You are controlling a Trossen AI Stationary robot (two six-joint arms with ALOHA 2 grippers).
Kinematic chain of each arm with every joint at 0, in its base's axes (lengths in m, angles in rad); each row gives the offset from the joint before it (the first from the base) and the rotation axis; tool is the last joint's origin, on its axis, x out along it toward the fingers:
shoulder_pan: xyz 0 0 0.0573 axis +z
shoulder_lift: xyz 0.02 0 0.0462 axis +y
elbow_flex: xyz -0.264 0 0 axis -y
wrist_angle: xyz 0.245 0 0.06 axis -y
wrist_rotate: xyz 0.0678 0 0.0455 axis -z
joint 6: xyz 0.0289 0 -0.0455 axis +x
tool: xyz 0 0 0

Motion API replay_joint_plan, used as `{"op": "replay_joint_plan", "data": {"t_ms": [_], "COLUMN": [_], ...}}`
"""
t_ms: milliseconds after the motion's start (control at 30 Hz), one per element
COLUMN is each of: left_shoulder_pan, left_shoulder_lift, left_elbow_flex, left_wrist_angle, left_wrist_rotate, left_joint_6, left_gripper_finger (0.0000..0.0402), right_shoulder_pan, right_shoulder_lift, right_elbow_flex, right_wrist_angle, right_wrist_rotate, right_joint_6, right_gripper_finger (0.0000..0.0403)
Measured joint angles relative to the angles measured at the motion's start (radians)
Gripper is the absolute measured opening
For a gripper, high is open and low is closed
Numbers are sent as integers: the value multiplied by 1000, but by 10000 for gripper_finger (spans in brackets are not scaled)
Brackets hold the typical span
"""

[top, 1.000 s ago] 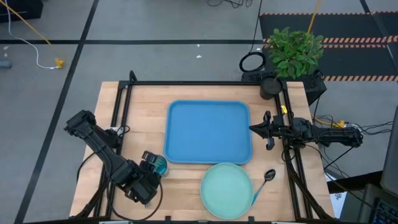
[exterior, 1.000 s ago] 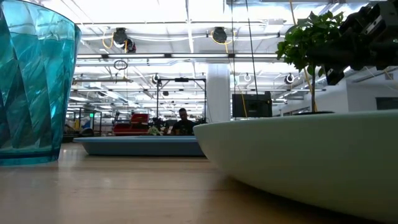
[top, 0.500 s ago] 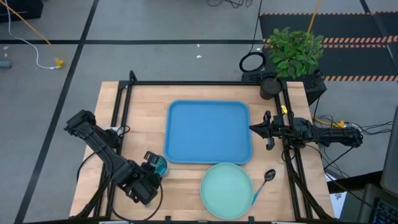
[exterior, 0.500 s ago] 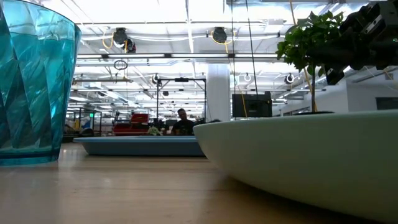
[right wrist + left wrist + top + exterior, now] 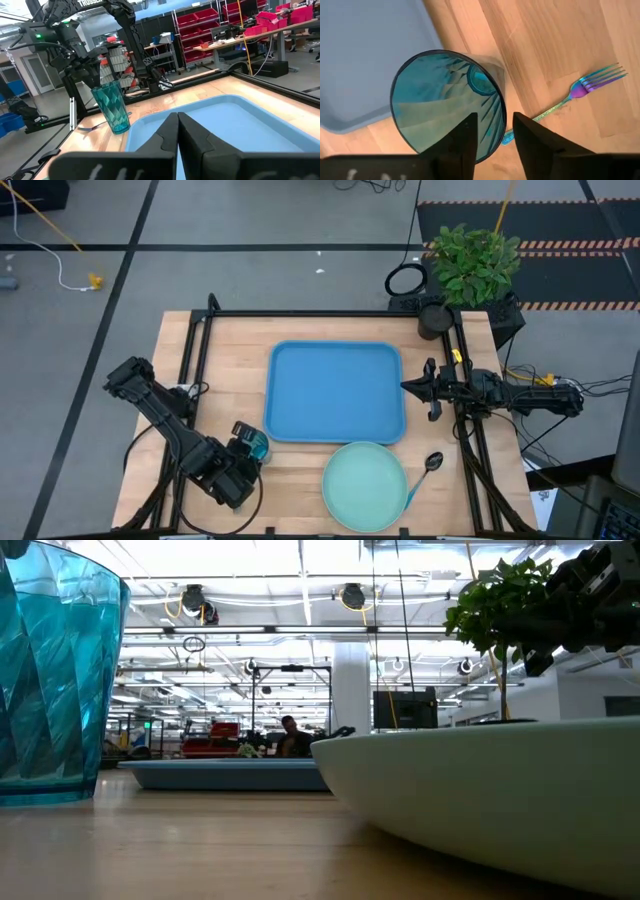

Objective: Pick and place plate/cup/fork/spoon on tray
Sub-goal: Put the blue glass on the blue serving tray

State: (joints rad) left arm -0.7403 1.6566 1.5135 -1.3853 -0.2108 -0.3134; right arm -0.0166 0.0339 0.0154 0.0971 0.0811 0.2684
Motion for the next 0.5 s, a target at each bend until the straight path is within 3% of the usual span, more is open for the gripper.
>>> {"op": "replay_joint_plan", "data": {"t_ms": [500], "left_shoulder_pan": [0], "left_shoulder_lift": [-1], "left_elbow_flex": [-114], "left_wrist_angle": [82], "left_wrist_rotate": [0], "left_joint_6": [17], "left_gripper_finger": [145], "right_shoulder_pan": [0], "right_shoulder_lift": [0], "right_elbow_flex": [0], "right_wrist_angle": [0], "right_wrist_rotate": [1], "right_joint_6": [-1], "right_gripper_finger": [0]}}
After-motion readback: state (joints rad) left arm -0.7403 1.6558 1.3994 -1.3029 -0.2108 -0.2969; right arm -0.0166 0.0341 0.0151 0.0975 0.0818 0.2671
